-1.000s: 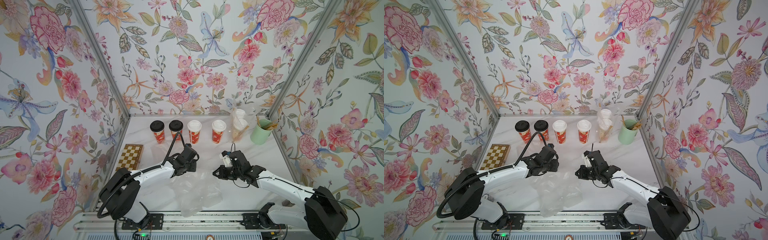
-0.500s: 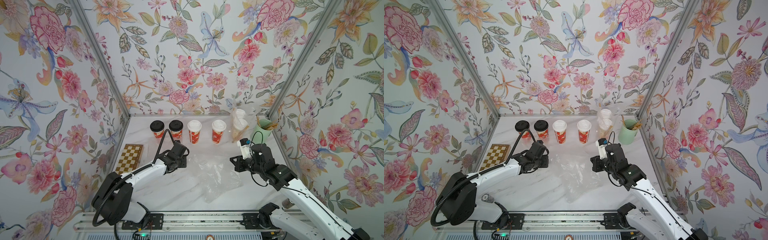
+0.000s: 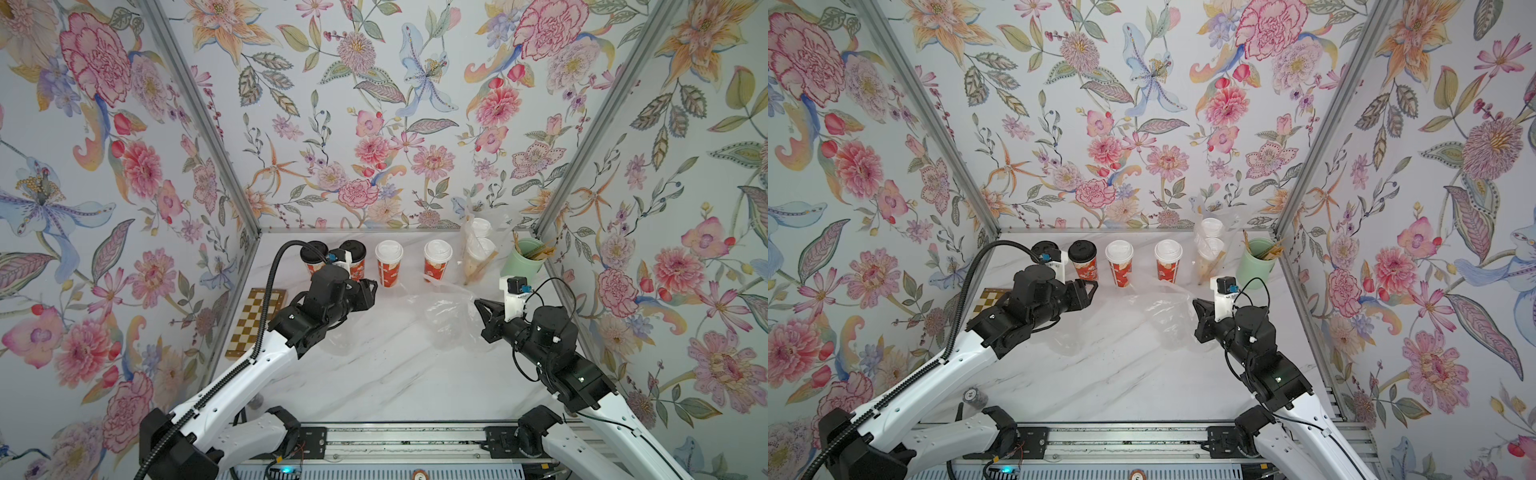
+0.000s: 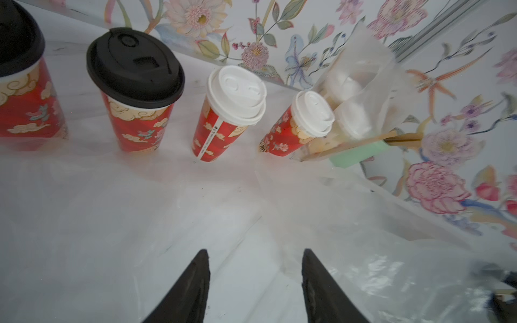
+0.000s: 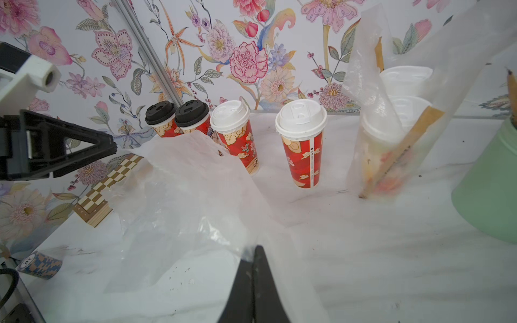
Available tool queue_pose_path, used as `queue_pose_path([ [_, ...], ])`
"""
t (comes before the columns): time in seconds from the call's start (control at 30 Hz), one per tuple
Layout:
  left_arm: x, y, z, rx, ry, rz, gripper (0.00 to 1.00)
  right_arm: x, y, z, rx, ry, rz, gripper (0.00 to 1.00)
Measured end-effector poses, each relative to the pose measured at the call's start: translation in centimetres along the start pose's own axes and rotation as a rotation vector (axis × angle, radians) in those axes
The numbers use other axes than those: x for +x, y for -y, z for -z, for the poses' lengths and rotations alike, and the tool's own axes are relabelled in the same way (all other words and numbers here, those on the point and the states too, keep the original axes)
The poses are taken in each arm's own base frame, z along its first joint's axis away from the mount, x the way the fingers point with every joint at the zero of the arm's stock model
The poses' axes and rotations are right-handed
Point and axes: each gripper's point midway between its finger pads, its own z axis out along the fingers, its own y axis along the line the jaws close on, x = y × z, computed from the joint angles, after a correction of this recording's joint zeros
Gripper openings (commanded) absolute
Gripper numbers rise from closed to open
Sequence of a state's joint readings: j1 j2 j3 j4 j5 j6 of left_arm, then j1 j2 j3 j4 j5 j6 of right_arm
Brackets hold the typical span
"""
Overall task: Pack milk tea into plastic carrier bags
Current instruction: Adjust the plastic carrier bag at the center of the board.
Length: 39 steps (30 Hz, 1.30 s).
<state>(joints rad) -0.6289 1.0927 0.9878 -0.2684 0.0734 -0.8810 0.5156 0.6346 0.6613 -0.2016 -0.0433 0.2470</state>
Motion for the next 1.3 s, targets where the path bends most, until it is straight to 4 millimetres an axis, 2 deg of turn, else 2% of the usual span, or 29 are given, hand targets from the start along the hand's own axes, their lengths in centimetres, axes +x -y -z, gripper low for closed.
queue_pose_path([
  [0.1,-0.2,1.6,0.4,0.098,0.036,0.089,0.68,-0.4,-0.1,-0.1,-0.006,0.025,0.006,0.0],
  [0.17,0.4,2.4,0.2,0.155,0.036,0.148,0.72,-0.6,-0.1,-0.2,-0.01,0.038,0.008,0.0],
  [0.4,3.8,4.4,-3.1,0.309,-0.043,0.349,0.76,-0.9,-0.3,-0.4,-0.02,0.052,0.012,0.0],
  [0.63,4.7,6.5,-5.2,0.399,-0.084,0.447,0.81,-0.9,-1.0,-0.4,-0.046,0.055,0.017,0.0],
  [0.9,6.4,5.9,-7.6,0.408,-0.116,0.546,0.82,-0.2,-1.2,-0.4,-0.051,0.046,0.027,0.0],
  [1.07,7.1,5.3,-7.8,0.399,-0.128,0.59,0.83,-0.3,-1.0,0.0,-0.045,0.061,0.035,0.0],
  [1.3,6.9,5.6,-7.8,0.421,-0.123,0.633,0.86,0.0,-1.5,0.1,-0.067,0.07,0.052,0.0],
])
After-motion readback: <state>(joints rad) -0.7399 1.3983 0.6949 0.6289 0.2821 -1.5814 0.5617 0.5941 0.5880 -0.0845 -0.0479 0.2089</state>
